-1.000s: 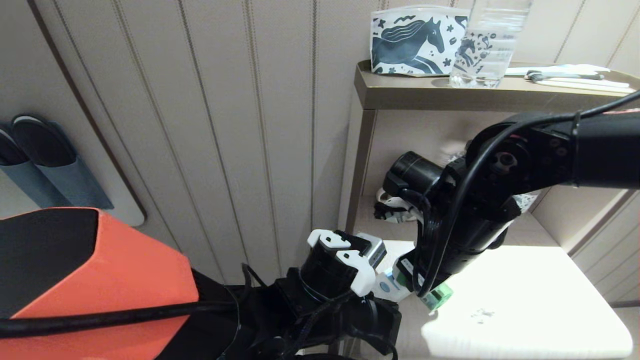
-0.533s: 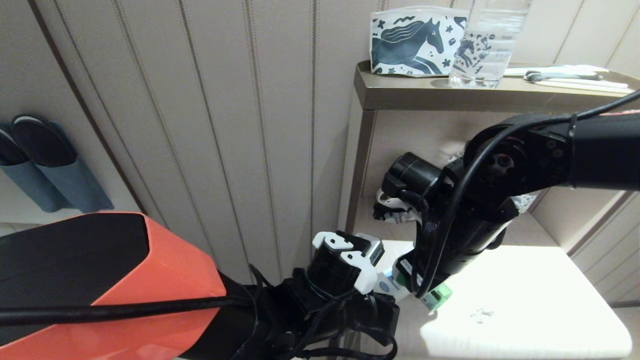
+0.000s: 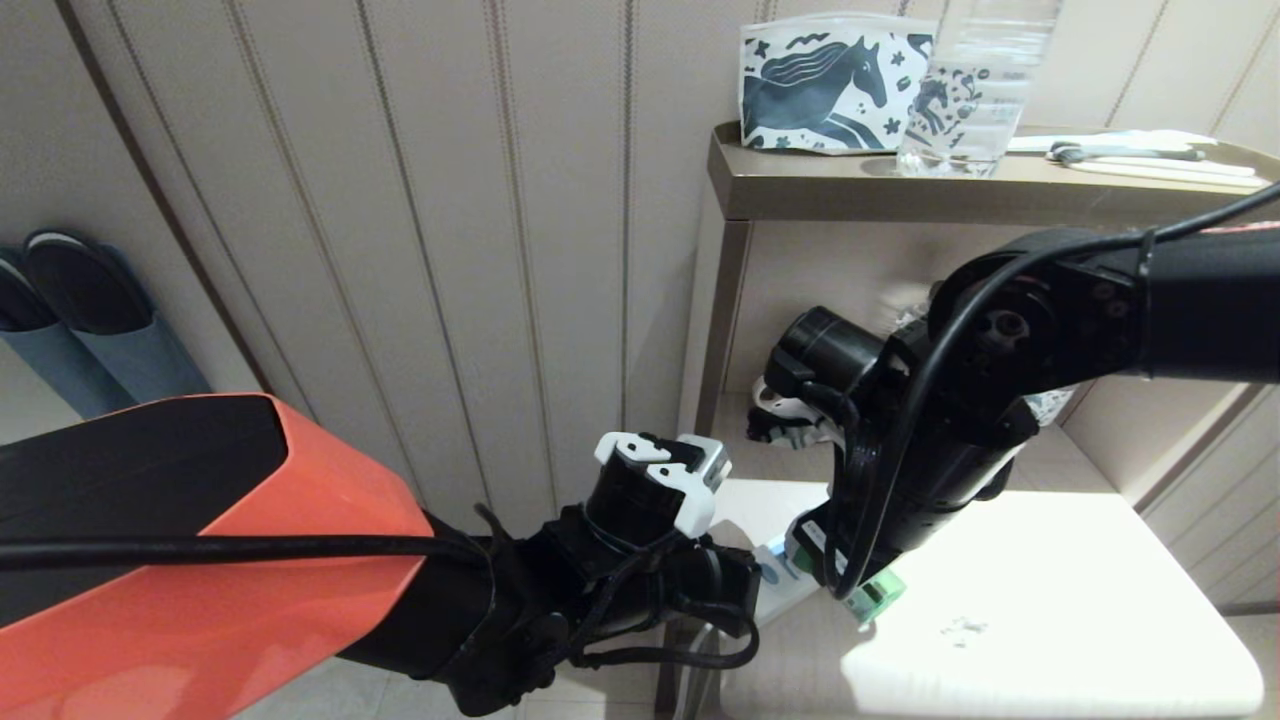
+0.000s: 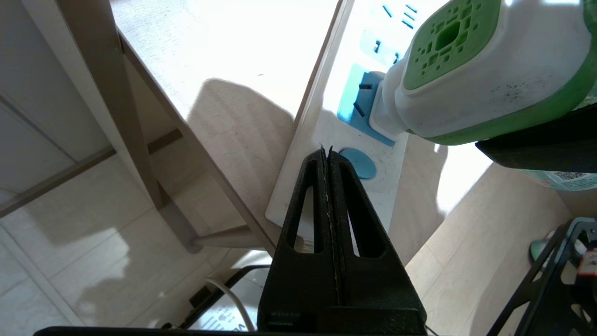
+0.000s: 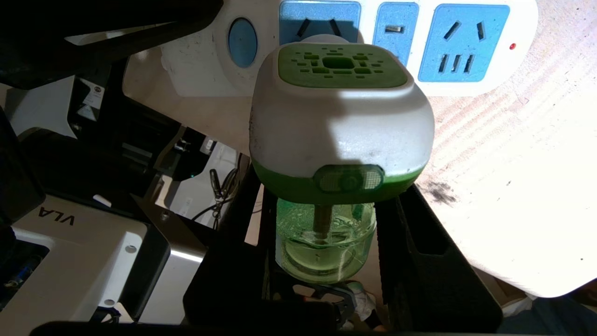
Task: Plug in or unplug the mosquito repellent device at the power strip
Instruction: Hold the socket with your left hand and unplug it with your right hand
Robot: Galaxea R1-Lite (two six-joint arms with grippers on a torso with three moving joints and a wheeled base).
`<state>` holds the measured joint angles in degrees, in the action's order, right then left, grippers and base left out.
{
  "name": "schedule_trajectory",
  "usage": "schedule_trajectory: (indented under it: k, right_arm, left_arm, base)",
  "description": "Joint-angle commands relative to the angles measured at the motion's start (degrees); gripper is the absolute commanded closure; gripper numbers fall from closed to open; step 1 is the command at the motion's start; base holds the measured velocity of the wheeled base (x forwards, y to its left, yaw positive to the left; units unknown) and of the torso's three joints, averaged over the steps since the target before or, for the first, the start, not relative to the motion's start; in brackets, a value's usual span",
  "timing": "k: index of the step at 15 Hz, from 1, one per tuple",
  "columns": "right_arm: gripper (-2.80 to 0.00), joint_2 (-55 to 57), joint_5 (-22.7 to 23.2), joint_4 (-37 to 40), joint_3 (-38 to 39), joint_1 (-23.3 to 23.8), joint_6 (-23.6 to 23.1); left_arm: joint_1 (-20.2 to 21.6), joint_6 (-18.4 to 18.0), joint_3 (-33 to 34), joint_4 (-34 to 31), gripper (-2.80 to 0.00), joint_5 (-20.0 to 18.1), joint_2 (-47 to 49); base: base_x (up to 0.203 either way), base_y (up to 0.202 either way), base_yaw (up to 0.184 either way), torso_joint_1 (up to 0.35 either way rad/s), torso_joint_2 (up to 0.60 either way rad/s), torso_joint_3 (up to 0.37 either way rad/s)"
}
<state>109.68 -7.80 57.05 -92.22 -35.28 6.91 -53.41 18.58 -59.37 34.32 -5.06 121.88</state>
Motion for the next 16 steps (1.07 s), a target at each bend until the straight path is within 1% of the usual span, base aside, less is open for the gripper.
schedule_trajectory:
  k: [1, 7, 11, 16]
  right_arm:
    - [0.0, 0.1, -0.1, 0.3, -0.1, -0.1, 0.0]
    - [0.0, 0.4, -0.3, 0.3, -1.0, -0.1, 0.0]
    - [0.0, 0.4, -0.4, 0.8, -3.5, -0.1, 0.0]
    - [0.0, 0.1, -0.5, 0.8, -3.8, -0.6, 0.0]
  left_arm:
    - [0.0, 0.2, 0.0, 0.3, 0.0, -0.2, 0.2]
    - [-0.6, 0.1, 0.6, 0.4, 0.0, -0.2, 1.2]
    - [-2.7, -0.2, 1.5, 0.4, 0.0, -0.2, 1.2]
    - [-3.2, -0.3, 1.8, 0.4, 0.0, -0.2, 1.1]
  base:
    - [0.0, 0.0, 0.0, 0.0, 0.0, 0.0]
    - [0.0, 0.0, 0.0, 0.0, 0.0, 0.0]
    - [0.0, 0.0, 0.0, 0.0, 0.0, 0.0]
    - [0.0, 0.0, 0.0, 0.0, 0.0, 0.0]
